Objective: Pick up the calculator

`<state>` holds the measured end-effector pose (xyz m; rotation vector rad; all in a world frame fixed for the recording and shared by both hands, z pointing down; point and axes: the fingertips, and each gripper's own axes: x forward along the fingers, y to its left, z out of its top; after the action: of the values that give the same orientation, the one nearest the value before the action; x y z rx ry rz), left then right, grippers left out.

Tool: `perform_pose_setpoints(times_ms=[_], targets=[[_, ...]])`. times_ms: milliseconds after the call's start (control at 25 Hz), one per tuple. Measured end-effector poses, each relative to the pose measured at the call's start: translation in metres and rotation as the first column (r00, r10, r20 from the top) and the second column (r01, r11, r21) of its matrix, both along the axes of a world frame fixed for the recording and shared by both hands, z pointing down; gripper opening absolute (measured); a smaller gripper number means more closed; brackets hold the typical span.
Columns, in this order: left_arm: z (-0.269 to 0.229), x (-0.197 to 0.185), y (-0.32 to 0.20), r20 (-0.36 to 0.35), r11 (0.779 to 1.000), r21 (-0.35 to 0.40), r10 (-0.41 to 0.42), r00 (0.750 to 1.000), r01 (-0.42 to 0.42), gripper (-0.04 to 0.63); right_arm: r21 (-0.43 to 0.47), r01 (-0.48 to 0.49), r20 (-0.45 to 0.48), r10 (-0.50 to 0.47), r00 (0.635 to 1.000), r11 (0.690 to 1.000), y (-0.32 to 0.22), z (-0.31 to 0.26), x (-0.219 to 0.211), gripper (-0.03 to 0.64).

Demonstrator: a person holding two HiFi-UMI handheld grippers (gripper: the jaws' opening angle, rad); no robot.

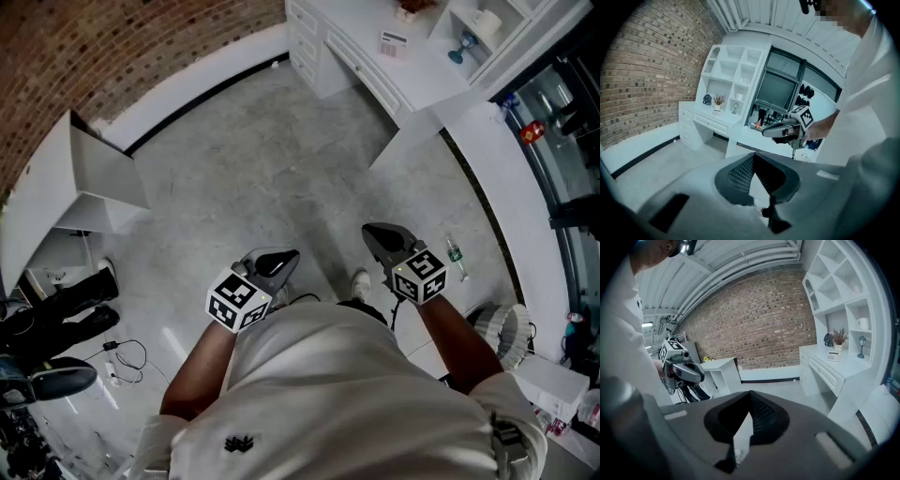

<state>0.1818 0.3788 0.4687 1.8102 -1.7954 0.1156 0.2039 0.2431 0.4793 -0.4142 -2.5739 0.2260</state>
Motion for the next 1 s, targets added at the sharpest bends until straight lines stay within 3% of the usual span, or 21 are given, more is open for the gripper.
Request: perform_pose_setpoints(times_ms=[280,440,720,1000], targets=[[-0.001,-0.046,0.063,0.009,0.998,0.016,0.060,0.998,-0.060,0.006,-0.008,-0.024,-0.013,0.024,1.000,1.000,0.079,0.005,-0.040,0.009],[0.005,-0.066,0.072,-0.022,0.996,0.039,0.083,0.996,-0.083,0.006,-0.005,-0.051,-0.031,0.051,0.998,0.999,0.097,0.008,-0.044,0.009],[0.006,-0.101,0.020,-0.049,0.989,0.073,0.135,0.990,-0.131,0.092,-0.026,-0.074,-0.053,0.072,0.996,0.997,0.062,0.019,-0.061,0.009],[0.001,-0.173,-0.063,-0.088,0.990,0.068,0.129,0.988,-0.123,0.137,-0.019,-0.028,0.009,0.029,1.000,0.999,-0.007,0.016,-0.141,0.012]])
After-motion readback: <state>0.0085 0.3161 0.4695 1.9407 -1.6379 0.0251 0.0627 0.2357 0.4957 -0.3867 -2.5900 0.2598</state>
